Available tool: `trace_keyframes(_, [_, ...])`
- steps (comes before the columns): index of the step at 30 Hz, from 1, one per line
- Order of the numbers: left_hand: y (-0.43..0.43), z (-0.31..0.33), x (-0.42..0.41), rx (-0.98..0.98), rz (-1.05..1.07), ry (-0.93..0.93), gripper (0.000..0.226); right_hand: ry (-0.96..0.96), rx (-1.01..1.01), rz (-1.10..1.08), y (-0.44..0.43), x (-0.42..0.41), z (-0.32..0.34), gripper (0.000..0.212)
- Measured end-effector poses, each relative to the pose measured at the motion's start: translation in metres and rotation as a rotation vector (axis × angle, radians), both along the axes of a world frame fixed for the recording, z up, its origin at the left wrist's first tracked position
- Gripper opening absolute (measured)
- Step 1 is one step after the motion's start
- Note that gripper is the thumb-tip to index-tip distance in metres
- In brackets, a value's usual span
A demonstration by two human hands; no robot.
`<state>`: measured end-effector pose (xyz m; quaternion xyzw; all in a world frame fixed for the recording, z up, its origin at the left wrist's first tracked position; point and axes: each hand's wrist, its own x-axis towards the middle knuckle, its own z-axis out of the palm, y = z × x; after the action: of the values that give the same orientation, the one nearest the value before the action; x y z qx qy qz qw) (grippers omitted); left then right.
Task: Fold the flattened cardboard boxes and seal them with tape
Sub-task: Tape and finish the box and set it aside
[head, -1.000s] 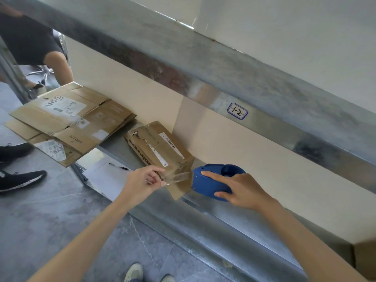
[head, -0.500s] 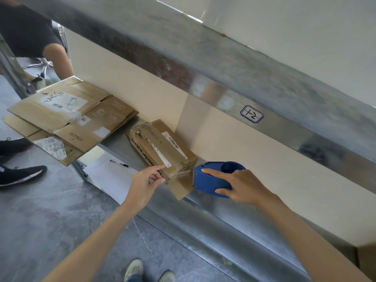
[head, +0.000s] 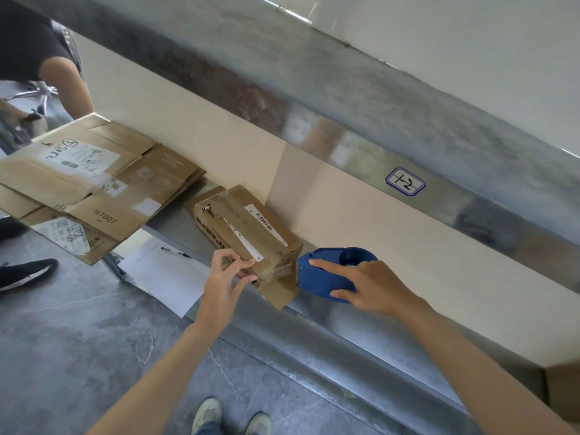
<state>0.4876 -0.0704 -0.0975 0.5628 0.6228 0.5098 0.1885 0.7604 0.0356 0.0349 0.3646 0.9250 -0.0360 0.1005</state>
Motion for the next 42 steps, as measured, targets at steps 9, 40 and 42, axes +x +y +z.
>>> trace_keyframes(9, [0.027,0.015,-0.037,0.069,-0.124,0.464,0.025,-0.028,0.014,-0.015,0.004,-0.008,0.002,0.079])
trace_keyframes(40, [0.029,0.022,-0.036,-0.082,-0.245,0.499,0.042,-0.015,-0.037,-0.032,0.007,-0.008,-0.006,0.078])
trace_keyframes(42, [0.024,0.024,-0.023,-0.111,-0.178,0.537,0.054,-0.022,-0.018,-0.018,0.008,-0.012,-0.005,0.078])
